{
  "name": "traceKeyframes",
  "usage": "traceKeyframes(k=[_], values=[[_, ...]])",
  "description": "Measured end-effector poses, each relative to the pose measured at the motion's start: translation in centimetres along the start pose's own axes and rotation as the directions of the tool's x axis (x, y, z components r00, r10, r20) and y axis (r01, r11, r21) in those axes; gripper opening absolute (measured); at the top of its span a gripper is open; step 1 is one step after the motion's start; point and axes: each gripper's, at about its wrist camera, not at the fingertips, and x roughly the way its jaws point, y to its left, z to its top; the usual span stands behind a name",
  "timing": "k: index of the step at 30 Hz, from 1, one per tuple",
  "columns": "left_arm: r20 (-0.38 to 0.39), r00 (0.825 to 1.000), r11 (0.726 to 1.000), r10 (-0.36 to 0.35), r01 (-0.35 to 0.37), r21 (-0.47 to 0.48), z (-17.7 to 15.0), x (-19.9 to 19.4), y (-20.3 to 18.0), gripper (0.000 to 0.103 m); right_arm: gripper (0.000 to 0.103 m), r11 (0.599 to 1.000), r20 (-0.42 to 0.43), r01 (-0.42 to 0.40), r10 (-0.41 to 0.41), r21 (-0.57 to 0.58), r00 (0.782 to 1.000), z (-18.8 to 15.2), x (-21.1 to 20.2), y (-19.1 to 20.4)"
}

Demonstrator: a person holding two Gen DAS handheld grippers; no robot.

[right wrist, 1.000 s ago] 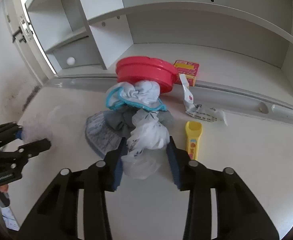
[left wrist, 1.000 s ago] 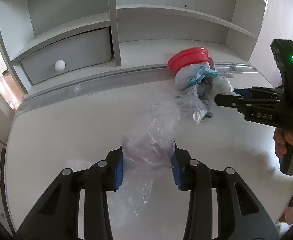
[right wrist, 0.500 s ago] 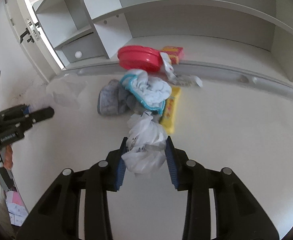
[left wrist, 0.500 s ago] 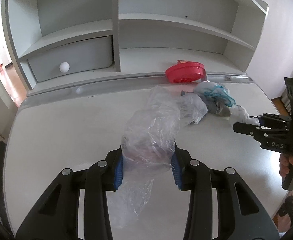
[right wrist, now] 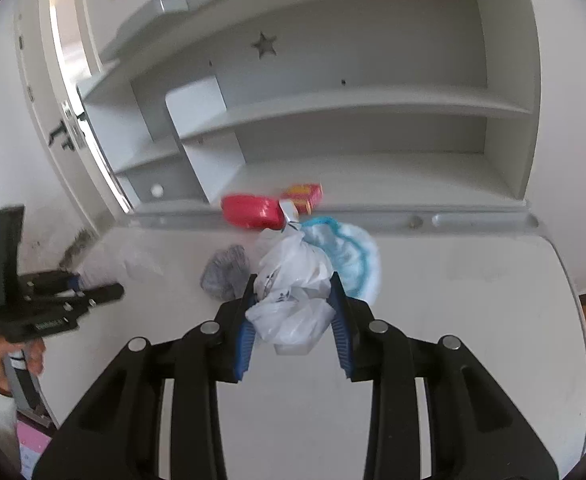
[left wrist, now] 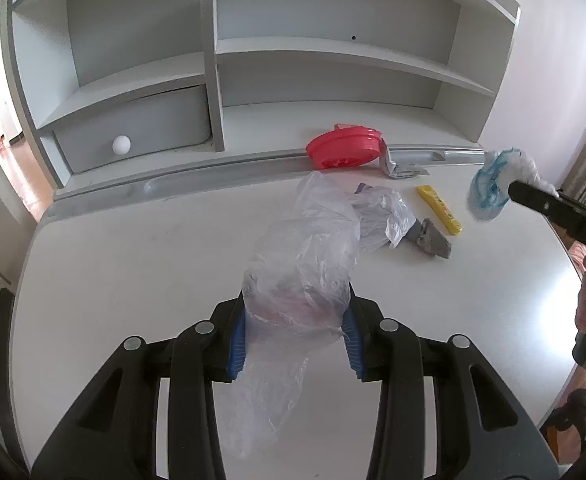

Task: Collect trash
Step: 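Carry both plastic bags over the bin and open both tools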

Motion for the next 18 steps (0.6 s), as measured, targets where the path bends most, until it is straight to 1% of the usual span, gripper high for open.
traceKeyframes(k=[1, 3, 4, 6, 7, 8, 10, 11, 13, 15, 17, 18], values=[[0.001, 1.000, 1.000, 0.001, -0.001, 0.002, 0.0, 0.0, -0.1, 0.039, 0.033, 0.999, -0.013, -0.034, 0.034, -0.006, 0.999, 0.0, 0.1, 0.2], [0.001, 1.000, 1.000, 0.001, -0.001, 0.002, 0.0, -0.1, -0.3, 0.039, 0.033, 0.996, -0.090, -0.092, 0.089, -0.020, 0.992, -0.5, 1.1, 0.7], [0.002, 1.000, 1.000, 0.002, -0.002, 0.001, -0.1, -0.2, -0.3, 0.039, 0.033, 0.992, -0.151, -0.124, 0.120, -0.019, 0.981, -1.1, 2.1, 1.0], [0.006, 1.000, 1.000, 0.003, -0.003, -0.001, -0.1, -0.4, -0.3, 0.039, 0.033, 0.985, -0.267, -0.175, 0.171, 0.010, 0.948, -2.8, 4.1, 1.4], [0.007, 1.000, 1.000, 0.006, -0.006, -0.003, -0.1, -0.4, -0.3, 0.039, 0.033, 0.981, -0.304, -0.191, 0.191, 0.030, 0.933, -3.5, 4.7, 1.6], [0.009, 1.000, 1.000, 0.010, -0.009, -0.004, -0.2, -0.6, -0.2, 0.039, 0.033, 0.969, -0.336, -0.235, 0.246, 0.075, 0.909, -4.3, 5.3, 1.7], [0.008, 1.000, 1.000, 0.014, -0.014, -0.006, -0.2, -0.6, -0.1, 0.039, 0.033, 0.954, -0.343, -0.277, 0.301, 0.117, 0.890, -4.9, 5.4, 1.9], [0.009, 1.000, 1.000, 0.017, -0.017, -0.009, -0.3, -0.7, 0.0, 0.039, 0.033, 0.950, -0.344, -0.286, 0.312, 0.126, 0.885, -5.1, 5.3, 2.1], [0.010, 1.000, 1.000, 0.019, -0.019, -0.012, -0.2, -0.9, 0.1, 0.039, 0.033, 0.948, -0.338, -0.293, 0.319, 0.125, 0.885, -5.1, 5.2, 2.6], [0.015, 1.000, 1.000, 0.023, -0.023, -0.015, -0.2, -1.2, 0.2, 0.039, 0.033, 0.934, -0.335, -0.326, 0.356, 0.145, 0.872, -5.2, 5.1, 2.9], [0.019, 0.999, 0.999, 0.028, -0.028, -0.018, -0.2, -1.5, 0.4, 0.039, 0.033, 0.909, -0.338, -0.375, 0.417, 0.185, 0.844, -5.3, 5.3, 3.2], [0.020, 0.999, 0.999, 0.030, -0.030, -0.019, -0.2, -1.7, 0.4, 0.039, 0.033, 0.902, -0.338, -0.386, 0.431, 0.195, 0.836, -5.2, 5.4, 3.6]])
